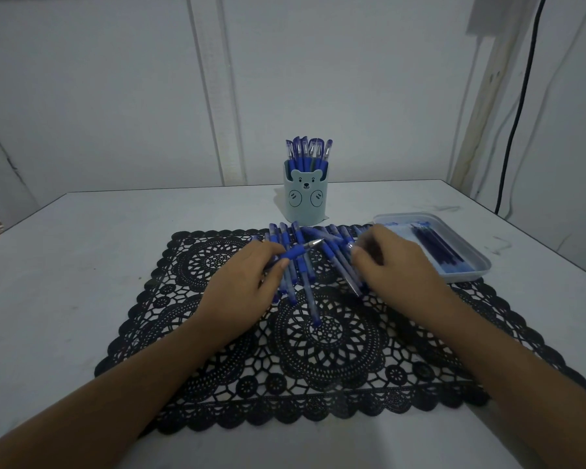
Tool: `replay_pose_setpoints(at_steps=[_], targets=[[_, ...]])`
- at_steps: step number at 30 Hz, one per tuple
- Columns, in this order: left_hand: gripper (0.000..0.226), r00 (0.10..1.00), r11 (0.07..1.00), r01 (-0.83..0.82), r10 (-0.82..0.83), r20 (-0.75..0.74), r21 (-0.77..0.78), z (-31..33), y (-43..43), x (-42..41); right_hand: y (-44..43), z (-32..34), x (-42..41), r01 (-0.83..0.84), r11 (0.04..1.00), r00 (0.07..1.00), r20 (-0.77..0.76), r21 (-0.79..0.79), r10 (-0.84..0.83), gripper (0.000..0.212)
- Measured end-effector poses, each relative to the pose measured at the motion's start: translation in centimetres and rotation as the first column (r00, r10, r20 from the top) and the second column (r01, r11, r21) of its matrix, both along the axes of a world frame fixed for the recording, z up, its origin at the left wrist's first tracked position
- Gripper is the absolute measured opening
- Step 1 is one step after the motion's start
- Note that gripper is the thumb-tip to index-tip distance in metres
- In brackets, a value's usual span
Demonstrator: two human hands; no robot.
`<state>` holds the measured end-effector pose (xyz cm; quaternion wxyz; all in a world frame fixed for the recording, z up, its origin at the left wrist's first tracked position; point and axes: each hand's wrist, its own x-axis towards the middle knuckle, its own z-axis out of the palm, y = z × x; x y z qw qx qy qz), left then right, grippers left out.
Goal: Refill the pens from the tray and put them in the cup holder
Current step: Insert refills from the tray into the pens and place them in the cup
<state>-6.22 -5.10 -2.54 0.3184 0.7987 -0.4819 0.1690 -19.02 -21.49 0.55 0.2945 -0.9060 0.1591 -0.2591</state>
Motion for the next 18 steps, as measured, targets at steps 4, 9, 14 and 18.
replay_pose_setpoints(at_steps=[4, 9, 14, 18], targets=[[0.014, 1.000, 1.000, 0.019, -0.019, 0.015, 0.004, 0.05, 0.09, -0.15, -0.11, 0.18, 0.06, -0.096, 0.993, 0.993, 0.075, 0.075, 0.090, 0.010], [0.033, 0.998, 0.998, 0.057, -0.057, 0.037, 0.006, -0.13, 0.05, 0.04, 0.25, 0.44, -0.10, -0.148, 0.975, 0.980, 0.156, 0.163, 0.123, 0.012], [0.036, 0.993, 0.996, 0.086, -0.087, 0.080, 0.026, -0.09, 0.03, -0.04, 0.34, 0.11, 0.08, -0.174, 0.975, 0.980, 0.127, 0.138, 0.156, 0.014], [0.035, 0.991, 0.995, 0.095, -0.097, 0.093, 0.022, -0.08, 0.02, -0.04, 0.37, 0.05, 0.11, -0.196, 0.972, 0.976, 0.120, 0.133, 0.180, 0.015]])
